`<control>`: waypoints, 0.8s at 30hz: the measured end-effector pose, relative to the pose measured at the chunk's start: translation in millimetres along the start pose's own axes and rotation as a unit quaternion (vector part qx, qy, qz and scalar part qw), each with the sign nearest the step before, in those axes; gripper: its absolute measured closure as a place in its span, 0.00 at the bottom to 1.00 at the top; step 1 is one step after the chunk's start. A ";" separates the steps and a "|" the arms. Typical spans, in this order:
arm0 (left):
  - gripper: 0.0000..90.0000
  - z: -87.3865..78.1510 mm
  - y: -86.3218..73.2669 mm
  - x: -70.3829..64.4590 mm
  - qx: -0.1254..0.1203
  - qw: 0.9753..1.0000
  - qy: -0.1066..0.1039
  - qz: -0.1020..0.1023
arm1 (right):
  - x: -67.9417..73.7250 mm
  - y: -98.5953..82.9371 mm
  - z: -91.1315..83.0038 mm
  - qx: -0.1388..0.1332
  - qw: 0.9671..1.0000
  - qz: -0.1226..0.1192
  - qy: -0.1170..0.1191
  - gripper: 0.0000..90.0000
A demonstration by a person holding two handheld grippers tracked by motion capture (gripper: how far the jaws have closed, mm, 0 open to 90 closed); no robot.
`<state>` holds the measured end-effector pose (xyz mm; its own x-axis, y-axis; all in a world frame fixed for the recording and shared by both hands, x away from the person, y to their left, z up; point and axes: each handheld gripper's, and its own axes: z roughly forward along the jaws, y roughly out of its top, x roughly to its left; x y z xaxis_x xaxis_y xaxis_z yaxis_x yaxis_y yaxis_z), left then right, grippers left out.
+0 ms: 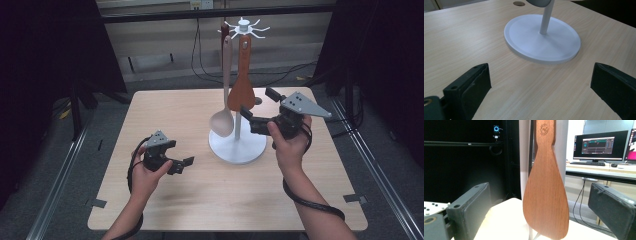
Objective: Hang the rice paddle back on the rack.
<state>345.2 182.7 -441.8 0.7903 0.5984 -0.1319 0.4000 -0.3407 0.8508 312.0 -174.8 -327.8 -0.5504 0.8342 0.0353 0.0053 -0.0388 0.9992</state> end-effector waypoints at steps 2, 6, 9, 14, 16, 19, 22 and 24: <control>0.03 0.3 0.0 -0.1 0.000 1.000 0.000 0.000 | 0.1 -1.8 -0.9 0.002 1.000 -0.001 0.004 0.04; 0.03 0.4 0.1 -0.4 0.000 1.000 -0.001 0.002 | 1.0 -4.9 -2.3 0.007 1.000 -0.003 0.007 0.04; 0.03 0.9 0.4 -0.7 -0.001 1.000 -0.001 0.002 | 1.5 -8.2 -3.4 0.010 1.000 -0.004 0.010 0.04; 0.03 1.5 0.1 -1.6 0.000 1.000 -0.004 0.000 | 1.7 -13.9 -4.8 0.017 1.000 -0.005 0.015 0.04; 0.03 1.5 0.1 -1.3 0.000 1.000 -0.003 0.001 | 2.3 -17.5 -5.2 0.020 1.000 -0.006 0.018 0.04; 0.03 0.8 0.6 -1.5 0.000 1.000 0.001 0.002 | 2.7 -20.4 -6.1 0.022 1.000 -0.008 0.021 0.04; 0.03 0.6 0.7 -1.4 0.001 1.000 0.001 0.002 | 2.8 -23.1 -7.8 0.024 0.999 -0.010 0.024 0.04; 0.03 0.6 0.6 -1.8 0.001 1.000 0.000 0.001 | 3.1 -24.0 -8.5 0.027 0.999 -0.006 0.025 0.04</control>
<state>344.3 181.0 -441.3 0.7911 0.5977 -0.1297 0.3986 -0.3429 0.8506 303.1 -175.9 -351.8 -0.5920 0.8056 0.0231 0.0418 0.0021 0.9991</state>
